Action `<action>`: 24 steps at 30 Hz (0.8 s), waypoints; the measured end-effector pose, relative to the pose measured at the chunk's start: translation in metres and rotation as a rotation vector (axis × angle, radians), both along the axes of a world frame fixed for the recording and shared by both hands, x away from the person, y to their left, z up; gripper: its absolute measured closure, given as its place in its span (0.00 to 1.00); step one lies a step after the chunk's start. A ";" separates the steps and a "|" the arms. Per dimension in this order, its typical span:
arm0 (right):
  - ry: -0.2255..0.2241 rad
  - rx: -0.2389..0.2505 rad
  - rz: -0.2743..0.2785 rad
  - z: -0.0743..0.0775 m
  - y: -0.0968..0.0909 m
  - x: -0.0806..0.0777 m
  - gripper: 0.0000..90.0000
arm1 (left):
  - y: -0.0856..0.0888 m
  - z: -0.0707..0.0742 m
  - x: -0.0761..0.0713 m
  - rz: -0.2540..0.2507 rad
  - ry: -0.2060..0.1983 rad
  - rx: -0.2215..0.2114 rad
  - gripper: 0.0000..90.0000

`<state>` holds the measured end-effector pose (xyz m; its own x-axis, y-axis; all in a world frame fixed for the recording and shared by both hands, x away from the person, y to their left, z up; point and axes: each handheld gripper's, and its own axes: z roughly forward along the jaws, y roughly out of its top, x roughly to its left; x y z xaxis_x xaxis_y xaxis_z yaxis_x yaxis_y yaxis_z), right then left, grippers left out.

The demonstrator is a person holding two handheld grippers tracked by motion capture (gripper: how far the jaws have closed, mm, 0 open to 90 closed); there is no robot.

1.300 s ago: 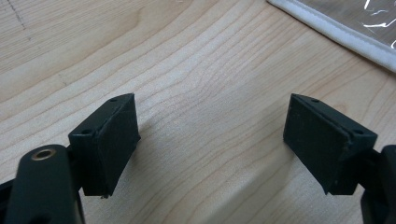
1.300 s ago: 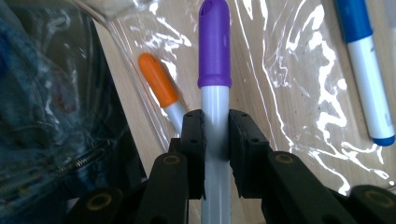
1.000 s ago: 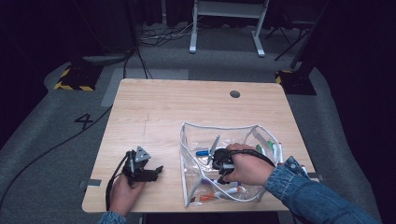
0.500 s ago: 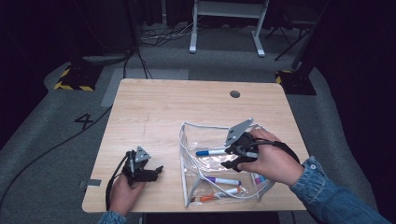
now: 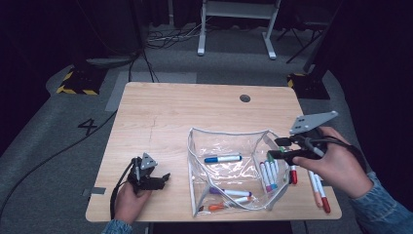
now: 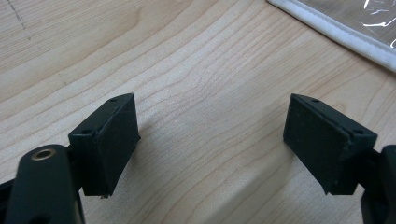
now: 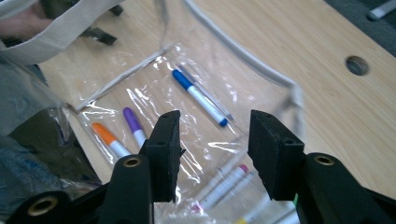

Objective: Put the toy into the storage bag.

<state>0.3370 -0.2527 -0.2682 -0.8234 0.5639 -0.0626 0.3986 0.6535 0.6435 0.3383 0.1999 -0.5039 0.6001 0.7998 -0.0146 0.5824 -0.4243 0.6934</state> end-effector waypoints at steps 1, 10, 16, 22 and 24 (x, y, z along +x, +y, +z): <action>-0.004 0.004 -0.016 0.001 -0.008 0.000 0.61 | 0.000 0.000 0.000 0.000 0.000 0.000 0.20; 0.014 -0.012 -0.182 -0.014 -0.070 -0.003 0.62 | 0.000 0.000 -0.001 0.002 0.005 -0.003 0.20; 0.051 -0.043 -0.309 -0.039 -0.109 -0.004 0.63 | 0.000 0.000 0.000 -0.001 0.001 0.001 0.20; 0.117 -0.073 -0.410 -0.072 -0.141 -0.003 0.64 | 0.000 0.000 0.000 0.000 0.001 0.001 0.20; 0.153 -0.089 -0.443 -0.086 -0.150 -0.004 0.65 | 0.000 0.000 0.000 0.001 0.003 0.000 0.20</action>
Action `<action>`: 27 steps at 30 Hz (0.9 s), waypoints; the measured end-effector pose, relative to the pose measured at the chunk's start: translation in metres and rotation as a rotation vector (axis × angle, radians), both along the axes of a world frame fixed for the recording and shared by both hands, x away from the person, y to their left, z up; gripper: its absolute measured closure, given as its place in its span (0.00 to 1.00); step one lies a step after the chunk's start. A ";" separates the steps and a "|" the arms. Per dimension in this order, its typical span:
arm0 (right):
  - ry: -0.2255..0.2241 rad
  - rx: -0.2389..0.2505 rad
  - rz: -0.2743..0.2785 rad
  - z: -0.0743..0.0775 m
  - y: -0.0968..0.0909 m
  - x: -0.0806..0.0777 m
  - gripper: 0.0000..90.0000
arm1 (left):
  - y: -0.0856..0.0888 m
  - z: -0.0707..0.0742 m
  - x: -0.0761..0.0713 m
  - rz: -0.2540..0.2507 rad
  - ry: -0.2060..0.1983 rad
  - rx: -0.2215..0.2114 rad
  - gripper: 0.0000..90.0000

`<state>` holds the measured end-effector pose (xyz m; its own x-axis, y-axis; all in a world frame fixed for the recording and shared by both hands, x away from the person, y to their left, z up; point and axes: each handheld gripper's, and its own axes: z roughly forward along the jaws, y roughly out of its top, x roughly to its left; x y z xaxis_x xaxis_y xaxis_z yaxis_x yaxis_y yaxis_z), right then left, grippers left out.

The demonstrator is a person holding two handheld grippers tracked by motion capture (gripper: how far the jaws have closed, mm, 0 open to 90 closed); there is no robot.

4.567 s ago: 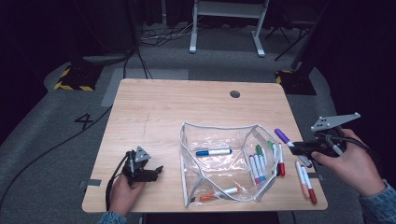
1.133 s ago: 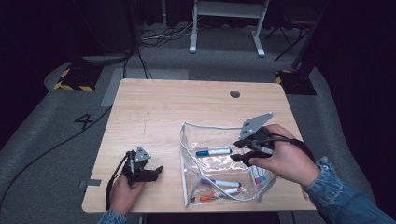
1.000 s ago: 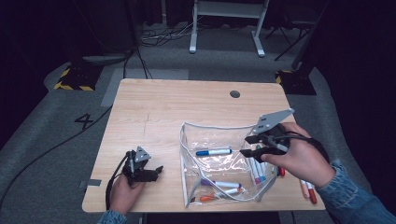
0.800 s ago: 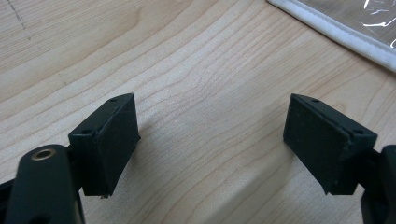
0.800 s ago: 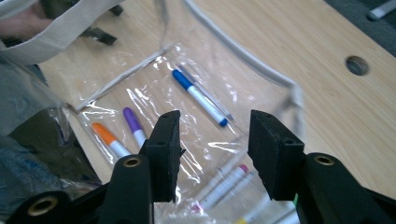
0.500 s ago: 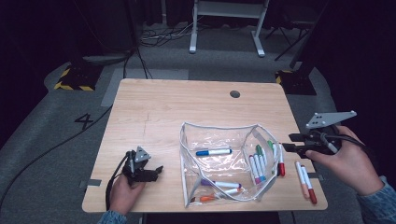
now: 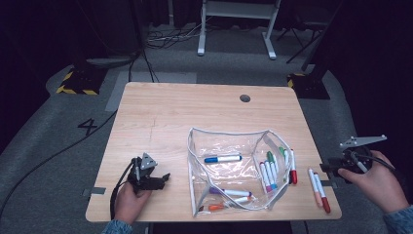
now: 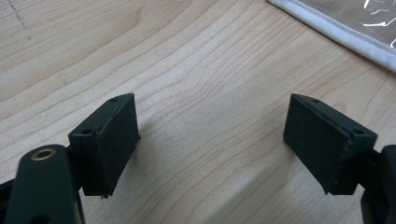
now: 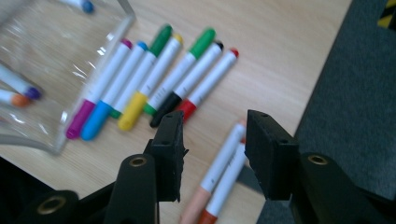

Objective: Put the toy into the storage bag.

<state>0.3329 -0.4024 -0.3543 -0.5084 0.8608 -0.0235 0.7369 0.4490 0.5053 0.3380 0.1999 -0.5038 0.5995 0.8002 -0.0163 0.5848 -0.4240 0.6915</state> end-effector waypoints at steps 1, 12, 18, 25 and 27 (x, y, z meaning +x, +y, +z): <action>0.004 -0.009 -0.003 -0.003 -0.002 0.000 0.65 | 0.000 0.000 0.000 0.000 0.000 0.000 0.20; 0.145 -0.046 -0.079 -0.068 -0.023 -0.004 0.67 | 0.000 0.000 0.000 -0.001 -0.003 0.001 0.20; 0.199 -0.056 -0.105 -0.093 -0.026 -0.002 0.69 | 0.000 0.000 0.000 -0.001 -0.002 0.000 0.20; 0.232 -0.076 -0.157 -0.108 -0.026 0.001 0.82 | 0.000 0.000 0.000 -0.002 -0.003 0.002 0.20; 0.235 -0.073 -0.173 -0.107 -0.026 0.001 0.85 | 0.000 0.000 0.000 -0.001 -0.003 0.001 0.20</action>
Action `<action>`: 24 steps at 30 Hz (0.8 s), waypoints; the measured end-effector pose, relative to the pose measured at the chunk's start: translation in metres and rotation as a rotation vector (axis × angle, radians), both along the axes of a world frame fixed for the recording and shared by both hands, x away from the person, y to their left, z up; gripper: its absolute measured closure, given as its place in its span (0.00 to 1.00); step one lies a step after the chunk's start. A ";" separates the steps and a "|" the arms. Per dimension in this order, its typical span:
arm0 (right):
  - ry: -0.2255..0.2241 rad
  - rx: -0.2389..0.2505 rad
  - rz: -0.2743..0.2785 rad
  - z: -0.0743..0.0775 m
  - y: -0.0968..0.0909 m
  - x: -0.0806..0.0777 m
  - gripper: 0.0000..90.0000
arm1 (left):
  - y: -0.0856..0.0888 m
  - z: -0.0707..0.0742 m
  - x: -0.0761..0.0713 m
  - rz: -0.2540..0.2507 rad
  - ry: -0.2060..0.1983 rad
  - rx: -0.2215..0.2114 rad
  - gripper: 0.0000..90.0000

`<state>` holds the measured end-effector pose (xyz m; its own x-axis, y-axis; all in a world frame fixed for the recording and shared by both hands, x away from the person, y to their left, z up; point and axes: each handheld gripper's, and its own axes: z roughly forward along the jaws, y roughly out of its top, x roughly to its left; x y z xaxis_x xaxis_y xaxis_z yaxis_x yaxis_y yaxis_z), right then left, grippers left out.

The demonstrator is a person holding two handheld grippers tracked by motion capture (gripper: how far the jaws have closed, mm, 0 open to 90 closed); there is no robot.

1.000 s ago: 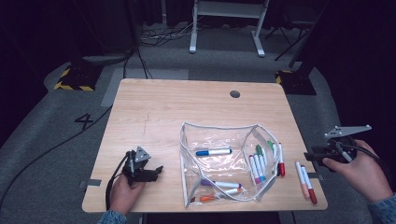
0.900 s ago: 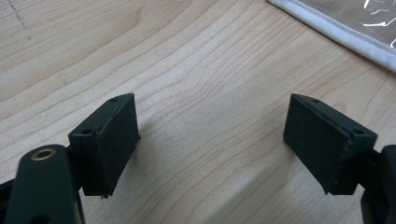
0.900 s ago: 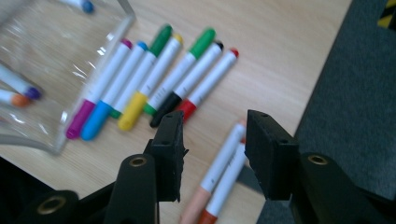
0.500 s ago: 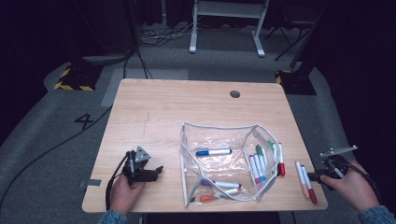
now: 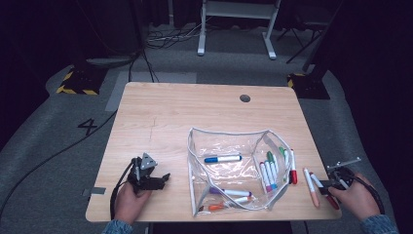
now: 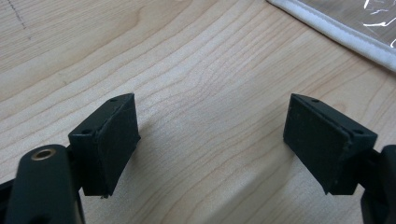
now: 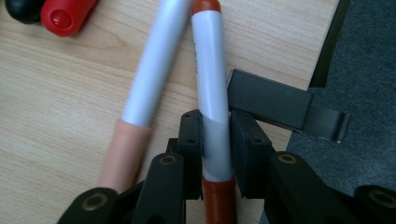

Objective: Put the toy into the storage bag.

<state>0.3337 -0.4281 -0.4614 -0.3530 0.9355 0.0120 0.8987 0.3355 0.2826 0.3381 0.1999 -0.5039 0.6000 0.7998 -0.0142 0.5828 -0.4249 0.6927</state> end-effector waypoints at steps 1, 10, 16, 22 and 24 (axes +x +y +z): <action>-0.001 0.005 -0.013 0.000 0.000 0.000 0.86 | 0.000 0.000 0.000 0.000 0.003 0.000 0.20; -0.055 0.042 0.037 0.029 0.006 -0.003 0.86 | 0.000 0.000 0.000 -0.001 -0.001 0.001 0.20; -0.117 0.097 0.120 0.064 0.021 -0.005 0.86 | 0.000 0.000 0.000 -0.001 0.000 0.000 0.20; -0.170 0.124 0.220 0.100 0.042 -0.006 0.86 | 0.000 0.000 0.000 0.001 0.005 -0.002 0.20; -0.184 0.129 0.255 0.112 0.051 -0.006 0.86 | 0.000 0.000 0.000 0.001 0.004 -0.002 0.20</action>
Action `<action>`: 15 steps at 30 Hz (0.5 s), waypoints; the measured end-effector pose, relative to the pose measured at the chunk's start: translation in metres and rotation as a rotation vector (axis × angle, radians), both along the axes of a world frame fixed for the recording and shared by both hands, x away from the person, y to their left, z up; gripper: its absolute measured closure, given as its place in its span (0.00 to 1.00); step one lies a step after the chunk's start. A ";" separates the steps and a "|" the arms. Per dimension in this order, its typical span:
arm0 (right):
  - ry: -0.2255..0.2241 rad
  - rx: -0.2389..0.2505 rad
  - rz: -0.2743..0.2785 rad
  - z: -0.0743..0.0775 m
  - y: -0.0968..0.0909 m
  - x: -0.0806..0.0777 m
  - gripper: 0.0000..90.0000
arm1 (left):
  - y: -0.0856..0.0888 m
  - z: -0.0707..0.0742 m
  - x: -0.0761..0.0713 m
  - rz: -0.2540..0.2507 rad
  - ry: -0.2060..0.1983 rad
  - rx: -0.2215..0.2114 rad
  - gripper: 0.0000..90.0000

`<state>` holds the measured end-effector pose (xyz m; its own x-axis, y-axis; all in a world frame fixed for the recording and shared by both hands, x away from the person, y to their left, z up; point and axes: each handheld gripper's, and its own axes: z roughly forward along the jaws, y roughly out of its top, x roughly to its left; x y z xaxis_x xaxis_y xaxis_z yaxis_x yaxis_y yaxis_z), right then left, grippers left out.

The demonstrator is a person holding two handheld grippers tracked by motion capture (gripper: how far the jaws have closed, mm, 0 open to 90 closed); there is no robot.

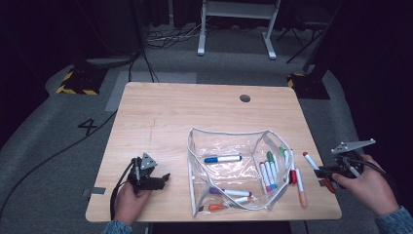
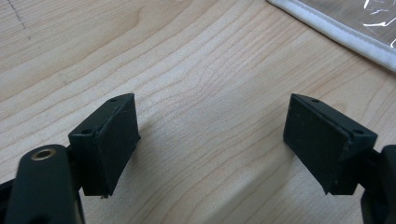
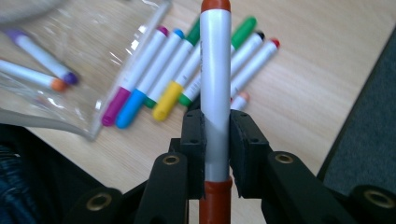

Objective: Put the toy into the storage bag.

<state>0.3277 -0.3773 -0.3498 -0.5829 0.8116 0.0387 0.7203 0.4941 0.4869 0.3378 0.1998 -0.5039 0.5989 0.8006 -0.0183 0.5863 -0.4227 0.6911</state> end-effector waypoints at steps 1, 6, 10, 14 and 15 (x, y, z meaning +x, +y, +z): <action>-0.009 0.001 0.017 0.006 0.004 0.000 0.86 | 0.000 0.000 0.000 0.000 0.000 0.000 0.20; -0.058 0.012 0.115 0.038 0.026 0.001 0.86 | 0.000 0.000 0.000 -0.001 0.000 0.001 0.20; -0.087 0.011 0.177 0.058 0.044 0.000 0.86 | 0.000 0.000 0.000 0.000 0.001 0.000 0.20; -0.107 0.011 0.243 0.073 0.062 -0.001 0.86 | 0.000 0.000 0.000 -0.002 -0.003 0.001 0.20; -0.109 0.014 0.262 0.077 0.067 -0.001 0.86 | 0.000 0.000 0.000 -0.002 -0.004 0.003 0.20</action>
<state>0.3265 -0.3101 -0.2731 -0.7742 0.6324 -0.0255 0.5118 0.6493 0.5626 0.3382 0.2000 -0.5038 0.6006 0.7994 -0.0136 0.5823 -0.4257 0.6926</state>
